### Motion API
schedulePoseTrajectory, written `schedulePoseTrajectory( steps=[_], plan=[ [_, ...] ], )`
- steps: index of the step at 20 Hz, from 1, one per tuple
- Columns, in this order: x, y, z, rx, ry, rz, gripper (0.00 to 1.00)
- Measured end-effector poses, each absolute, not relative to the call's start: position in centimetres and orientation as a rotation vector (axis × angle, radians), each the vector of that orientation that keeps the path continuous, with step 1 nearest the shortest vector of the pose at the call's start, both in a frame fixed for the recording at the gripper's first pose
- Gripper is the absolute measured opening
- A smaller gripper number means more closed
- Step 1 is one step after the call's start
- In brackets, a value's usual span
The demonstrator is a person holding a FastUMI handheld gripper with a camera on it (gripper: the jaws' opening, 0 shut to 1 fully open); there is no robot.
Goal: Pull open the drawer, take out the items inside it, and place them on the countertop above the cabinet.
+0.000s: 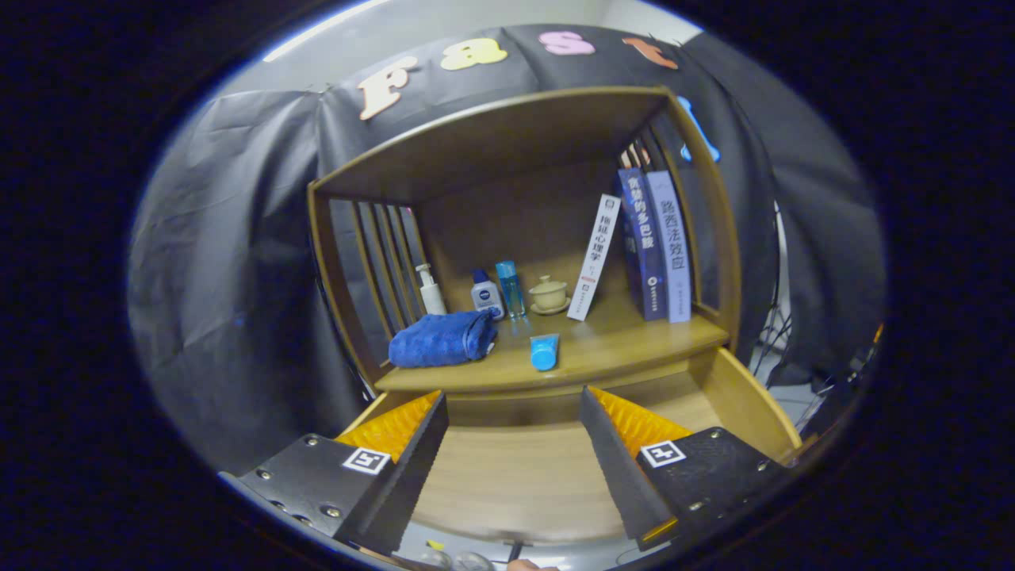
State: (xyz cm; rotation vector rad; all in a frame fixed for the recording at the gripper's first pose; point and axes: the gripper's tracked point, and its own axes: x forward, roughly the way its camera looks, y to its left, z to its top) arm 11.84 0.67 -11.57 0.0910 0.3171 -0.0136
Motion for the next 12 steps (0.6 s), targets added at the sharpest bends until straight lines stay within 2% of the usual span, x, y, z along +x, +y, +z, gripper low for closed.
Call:
schedulePoseTrajectory(
  steps=[5, 12],
  plan=[
    [4.0, 0.9, -13.2, 0.062, 0.273, -0.083, 0.99],
    [1.9, -1.9, -19.2, -0.013, 0.367, -0.180, 0.99]
  ],
)
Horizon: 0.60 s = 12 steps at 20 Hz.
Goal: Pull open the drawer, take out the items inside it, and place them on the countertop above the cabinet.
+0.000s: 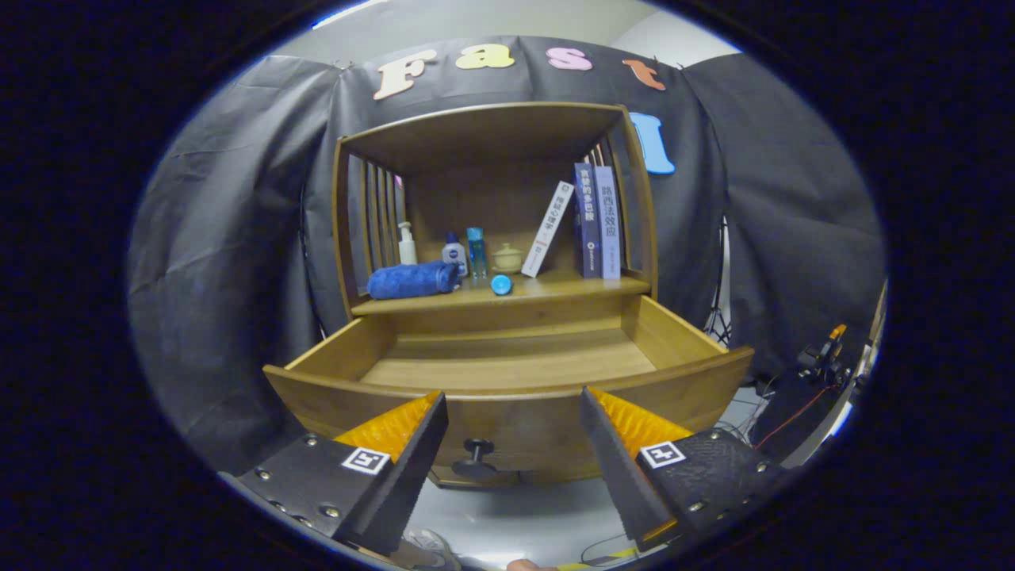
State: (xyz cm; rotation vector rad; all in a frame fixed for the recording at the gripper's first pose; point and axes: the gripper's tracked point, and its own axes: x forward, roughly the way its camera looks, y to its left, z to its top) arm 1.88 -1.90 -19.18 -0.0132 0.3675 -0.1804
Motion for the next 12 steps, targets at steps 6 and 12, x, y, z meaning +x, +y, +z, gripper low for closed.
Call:
schedulePoseTrajectory(
  steps=[6, 12],
  plan=[
    [3.3, -3.1, -20.7, 0.068, 0.375, -0.237, 0.99],
    [4.4, -3.2, -20.6, 0.063, 0.330, -0.230, 0.99]
  ],
)
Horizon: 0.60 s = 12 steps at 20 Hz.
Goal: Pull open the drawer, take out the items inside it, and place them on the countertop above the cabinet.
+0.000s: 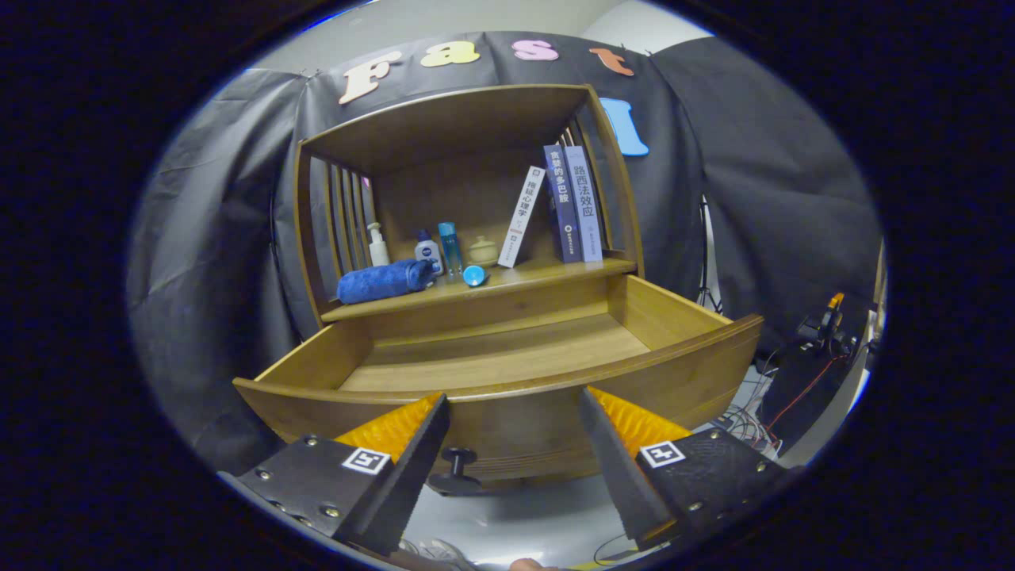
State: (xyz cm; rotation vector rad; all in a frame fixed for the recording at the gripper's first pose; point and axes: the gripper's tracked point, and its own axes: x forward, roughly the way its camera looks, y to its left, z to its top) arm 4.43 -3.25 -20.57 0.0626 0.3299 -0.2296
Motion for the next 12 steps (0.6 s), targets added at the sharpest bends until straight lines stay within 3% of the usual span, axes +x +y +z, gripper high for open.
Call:
schedulePoseTrajectory(
  steps=[12],
  plan=[
    [12.6, -4.5, -19.5, 0.018, 0.269, -0.211, 0.99]
  ],
)
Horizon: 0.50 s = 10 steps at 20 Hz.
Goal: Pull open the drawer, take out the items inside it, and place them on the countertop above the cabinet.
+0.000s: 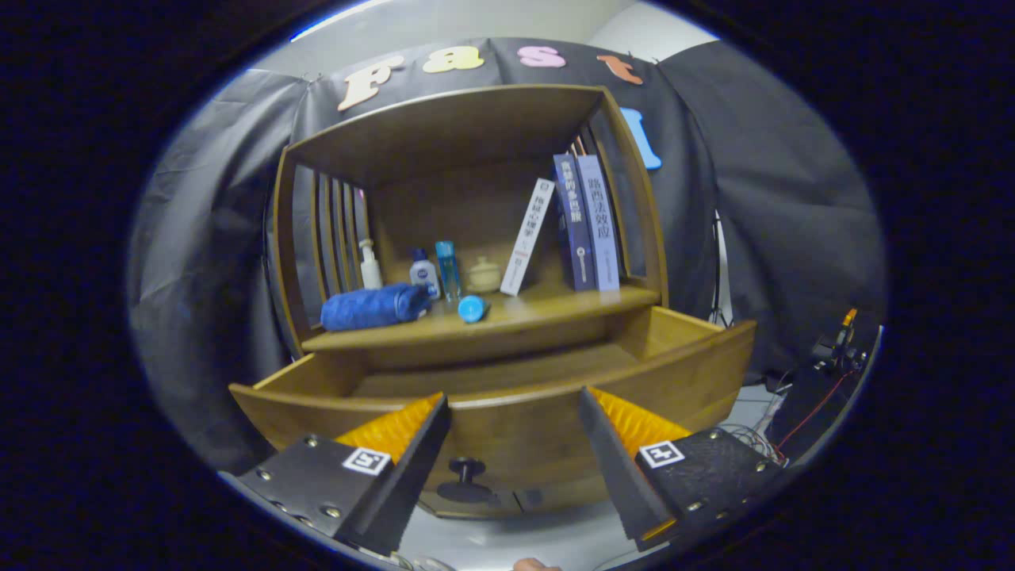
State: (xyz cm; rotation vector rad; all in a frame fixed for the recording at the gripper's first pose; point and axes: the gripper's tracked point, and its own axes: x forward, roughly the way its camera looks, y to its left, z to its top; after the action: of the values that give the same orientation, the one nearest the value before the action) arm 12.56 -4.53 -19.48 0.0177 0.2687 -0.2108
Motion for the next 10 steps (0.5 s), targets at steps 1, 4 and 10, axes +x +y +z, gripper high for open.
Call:
schedulePoseTrajectory(
  steps=[1, 4, 10],
  plan=[
    [13.4, -4.7, -19.4, 0.012, 0.255, -0.208, 0.99],
    [16.2, -5.0, -19.9, 0.009, 0.263, -0.199, 0.99],
    [19.9, -5.1, -20.4, -0.035, 0.243, -0.186, 0.99]
  ],
)
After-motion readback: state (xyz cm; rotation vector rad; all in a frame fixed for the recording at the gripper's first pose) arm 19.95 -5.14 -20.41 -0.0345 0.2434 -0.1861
